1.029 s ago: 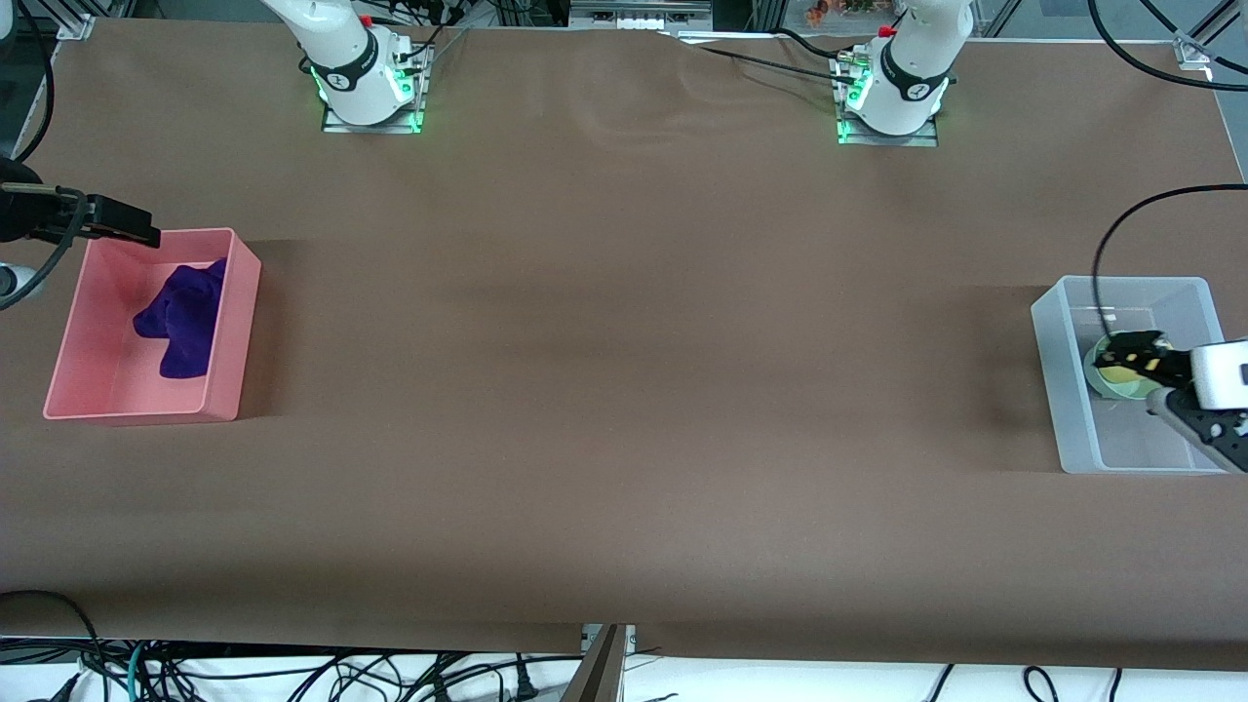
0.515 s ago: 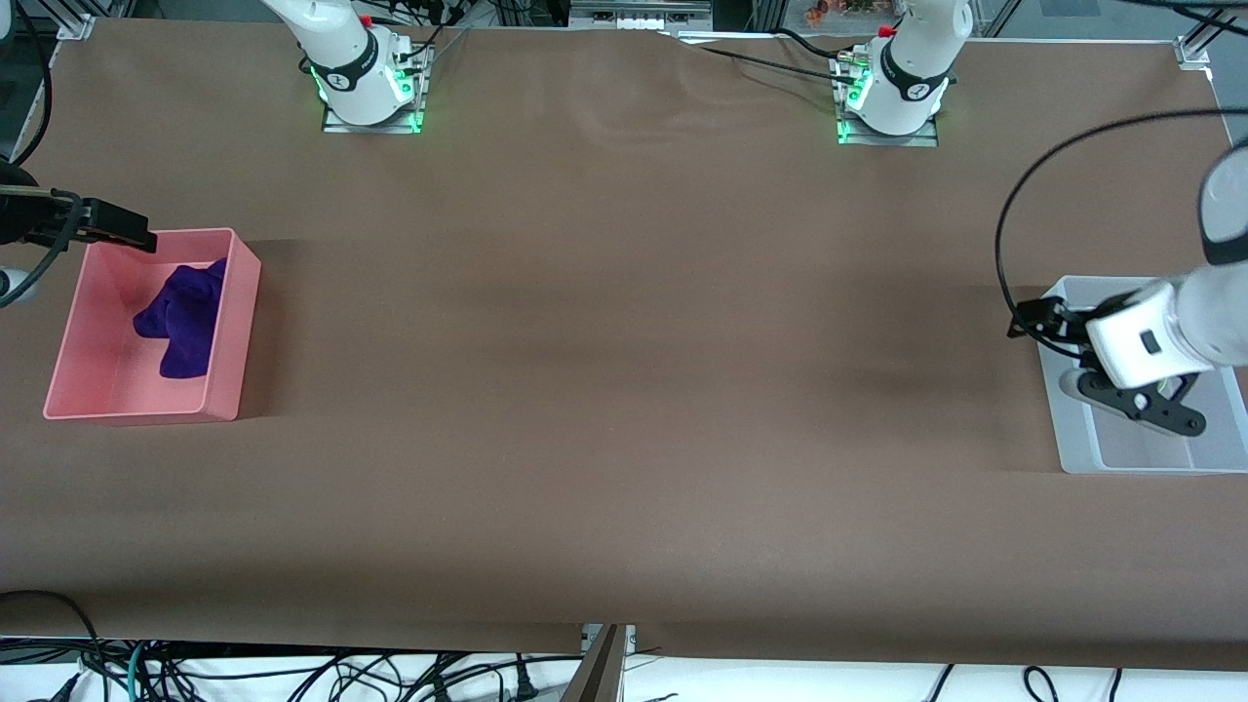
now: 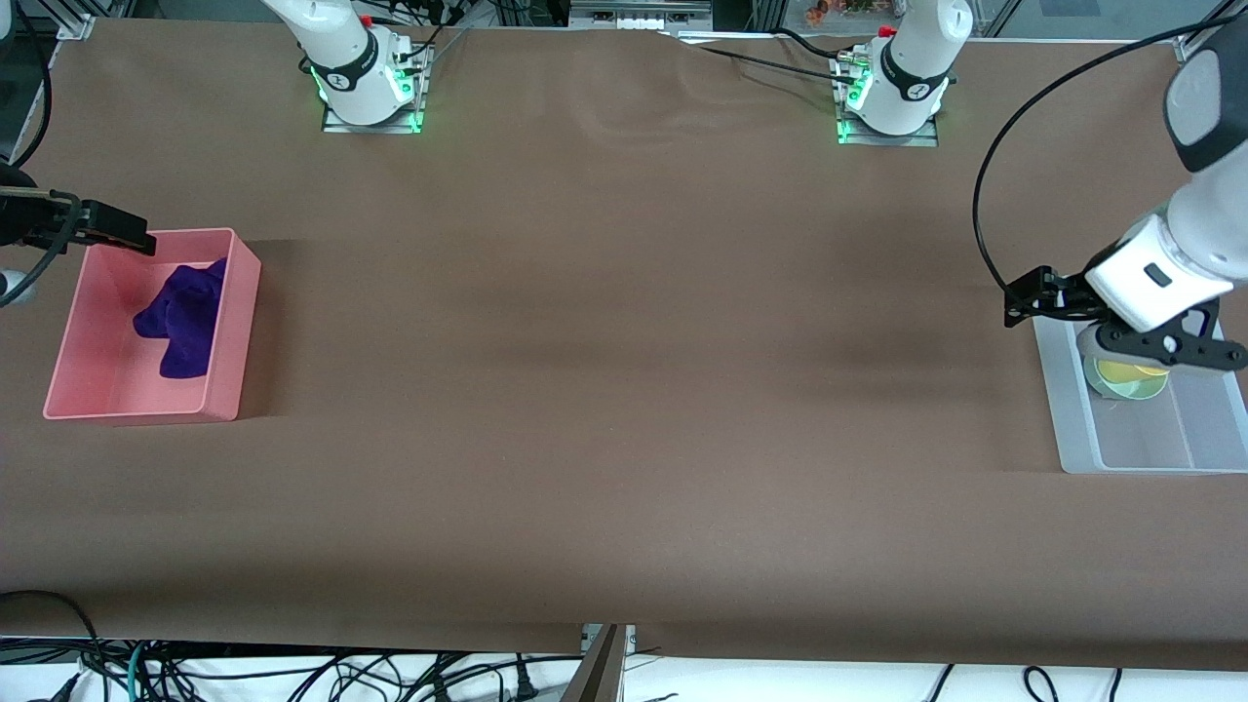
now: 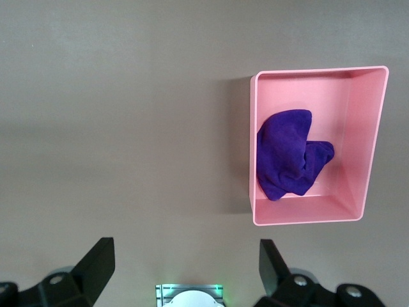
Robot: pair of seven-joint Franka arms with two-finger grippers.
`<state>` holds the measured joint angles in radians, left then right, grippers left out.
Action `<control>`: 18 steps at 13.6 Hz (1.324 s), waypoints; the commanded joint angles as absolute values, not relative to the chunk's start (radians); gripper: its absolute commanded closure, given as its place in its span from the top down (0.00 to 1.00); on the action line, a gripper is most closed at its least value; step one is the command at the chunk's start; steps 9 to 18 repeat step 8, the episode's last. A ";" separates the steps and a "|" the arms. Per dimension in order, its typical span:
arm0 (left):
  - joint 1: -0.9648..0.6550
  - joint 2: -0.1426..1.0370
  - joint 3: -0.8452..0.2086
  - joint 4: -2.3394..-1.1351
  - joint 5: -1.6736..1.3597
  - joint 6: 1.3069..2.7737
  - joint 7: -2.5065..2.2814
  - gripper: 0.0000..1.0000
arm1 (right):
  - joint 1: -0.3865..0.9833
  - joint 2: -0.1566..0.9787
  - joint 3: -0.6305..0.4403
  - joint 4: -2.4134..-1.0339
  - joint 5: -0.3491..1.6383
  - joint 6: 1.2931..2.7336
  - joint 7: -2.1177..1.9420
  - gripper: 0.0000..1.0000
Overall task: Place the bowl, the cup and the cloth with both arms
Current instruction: 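Open the left gripper and lift it away from the bin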
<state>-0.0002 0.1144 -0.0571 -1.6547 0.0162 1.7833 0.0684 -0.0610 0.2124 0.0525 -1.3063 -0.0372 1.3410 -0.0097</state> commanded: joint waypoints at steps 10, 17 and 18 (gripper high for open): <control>-0.005 0.014 -0.038 -1.798 -0.011 1.836 0.044 1.00 | -0.063 0.201 0.057 -1.322 -0.041 1.370 -0.011 1.00; -0.005 0.014 -0.038 -1.798 -0.011 1.836 0.044 1.00 | -0.063 0.201 0.057 -1.322 -0.041 1.370 -0.011 1.00; -0.005 0.014 -0.038 -1.798 -0.011 1.836 0.044 1.00 | -0.063 0.201 0.057 -1.322 -0.041 1.370 -0.011 1.00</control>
